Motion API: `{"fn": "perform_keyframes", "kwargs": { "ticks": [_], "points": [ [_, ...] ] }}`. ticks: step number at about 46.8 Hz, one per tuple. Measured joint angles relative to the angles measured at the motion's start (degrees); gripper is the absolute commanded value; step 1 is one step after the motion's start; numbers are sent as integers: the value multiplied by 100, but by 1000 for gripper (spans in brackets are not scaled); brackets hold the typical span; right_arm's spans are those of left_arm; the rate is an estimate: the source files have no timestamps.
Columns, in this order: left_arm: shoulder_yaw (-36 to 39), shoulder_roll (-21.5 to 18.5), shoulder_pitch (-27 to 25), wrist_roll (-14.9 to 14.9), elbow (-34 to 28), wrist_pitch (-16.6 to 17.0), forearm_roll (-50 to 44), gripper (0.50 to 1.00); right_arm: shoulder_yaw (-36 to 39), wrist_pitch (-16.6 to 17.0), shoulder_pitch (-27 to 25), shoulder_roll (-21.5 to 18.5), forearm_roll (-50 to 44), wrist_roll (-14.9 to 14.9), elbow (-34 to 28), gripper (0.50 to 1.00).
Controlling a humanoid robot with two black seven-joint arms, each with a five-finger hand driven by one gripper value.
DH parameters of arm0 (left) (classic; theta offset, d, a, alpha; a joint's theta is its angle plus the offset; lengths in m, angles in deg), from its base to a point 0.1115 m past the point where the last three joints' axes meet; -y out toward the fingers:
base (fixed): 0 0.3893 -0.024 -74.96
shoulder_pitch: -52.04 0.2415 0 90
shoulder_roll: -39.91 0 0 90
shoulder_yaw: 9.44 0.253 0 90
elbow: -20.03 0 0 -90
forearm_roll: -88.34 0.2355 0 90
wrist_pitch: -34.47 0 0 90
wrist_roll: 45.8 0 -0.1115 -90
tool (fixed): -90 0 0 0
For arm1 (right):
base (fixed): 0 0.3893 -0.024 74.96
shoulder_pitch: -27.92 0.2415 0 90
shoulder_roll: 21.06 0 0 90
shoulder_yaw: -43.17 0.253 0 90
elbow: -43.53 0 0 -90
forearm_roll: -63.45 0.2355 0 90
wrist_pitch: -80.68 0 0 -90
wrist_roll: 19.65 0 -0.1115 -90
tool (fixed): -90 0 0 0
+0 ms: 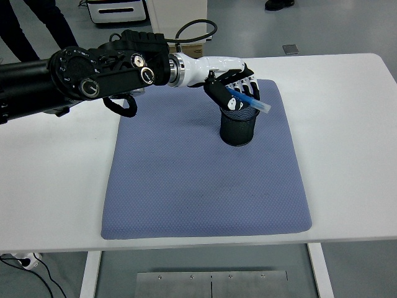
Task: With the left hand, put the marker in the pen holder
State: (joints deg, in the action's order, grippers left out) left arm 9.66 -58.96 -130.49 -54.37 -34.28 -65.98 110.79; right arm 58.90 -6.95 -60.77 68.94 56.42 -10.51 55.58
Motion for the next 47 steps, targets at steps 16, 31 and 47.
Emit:
{"fn": "perform_keyframes", "kwargs": {
  "ticks": [16,31,47],
  "points": [
    [-350,276,445,-88,332,92,-491,505,0,0,1,0,0,0,0,1000],
    [-535,479,796,-290,478,501,-979,508,0,0,-2,0,0,0,0,1000],
    [-589,666,1026,-680,484,702,-1904,531,-1,1,2,0,0,-1,0,1000]
  ]
}}
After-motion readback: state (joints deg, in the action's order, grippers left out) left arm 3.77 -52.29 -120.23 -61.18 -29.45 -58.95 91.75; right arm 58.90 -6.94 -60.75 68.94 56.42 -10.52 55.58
